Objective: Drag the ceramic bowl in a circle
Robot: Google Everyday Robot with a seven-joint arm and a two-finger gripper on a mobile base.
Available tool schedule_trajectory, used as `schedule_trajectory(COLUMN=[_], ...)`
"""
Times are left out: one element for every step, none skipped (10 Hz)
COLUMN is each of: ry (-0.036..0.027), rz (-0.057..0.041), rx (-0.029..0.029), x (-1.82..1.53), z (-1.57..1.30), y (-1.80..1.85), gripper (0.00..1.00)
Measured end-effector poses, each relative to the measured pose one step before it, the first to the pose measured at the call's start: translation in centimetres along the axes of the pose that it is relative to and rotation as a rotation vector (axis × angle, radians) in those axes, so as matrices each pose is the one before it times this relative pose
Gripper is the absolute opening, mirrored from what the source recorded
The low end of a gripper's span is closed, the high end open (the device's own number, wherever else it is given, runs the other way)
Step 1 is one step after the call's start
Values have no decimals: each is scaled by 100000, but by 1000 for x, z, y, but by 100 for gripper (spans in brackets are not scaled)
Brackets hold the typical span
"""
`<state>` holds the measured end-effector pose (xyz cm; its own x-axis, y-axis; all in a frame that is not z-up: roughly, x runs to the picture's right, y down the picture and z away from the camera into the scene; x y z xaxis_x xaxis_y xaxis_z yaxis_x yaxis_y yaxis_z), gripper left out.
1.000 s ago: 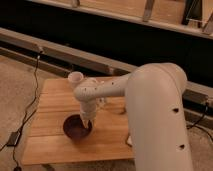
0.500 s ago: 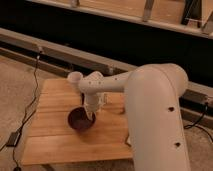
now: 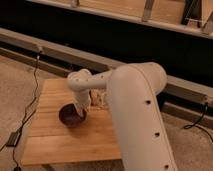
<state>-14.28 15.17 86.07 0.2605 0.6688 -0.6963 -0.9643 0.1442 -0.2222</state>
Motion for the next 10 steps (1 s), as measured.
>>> schedule_trajectory(ry=[-358,-512,-165,469,1519,1238,2708,2222,2515,3841], rz=[-1986,-2836,-3455,-2841,-2957,-2035,-3558,-2311,-2074,-2260], rx=[-482,-848,-765,-52,631,596,1352,1069,1427,2912], x=[-133,67,438,779,1258,983,1918,1433,1494,2136], z=[-297,-402,-456,-307,-185,-88,-32,33,67,69], y=[1046,1285,1462,931,784,485,684,362,97,-562], gripper=[0,0,0,0,0,0,0,0,0,0])
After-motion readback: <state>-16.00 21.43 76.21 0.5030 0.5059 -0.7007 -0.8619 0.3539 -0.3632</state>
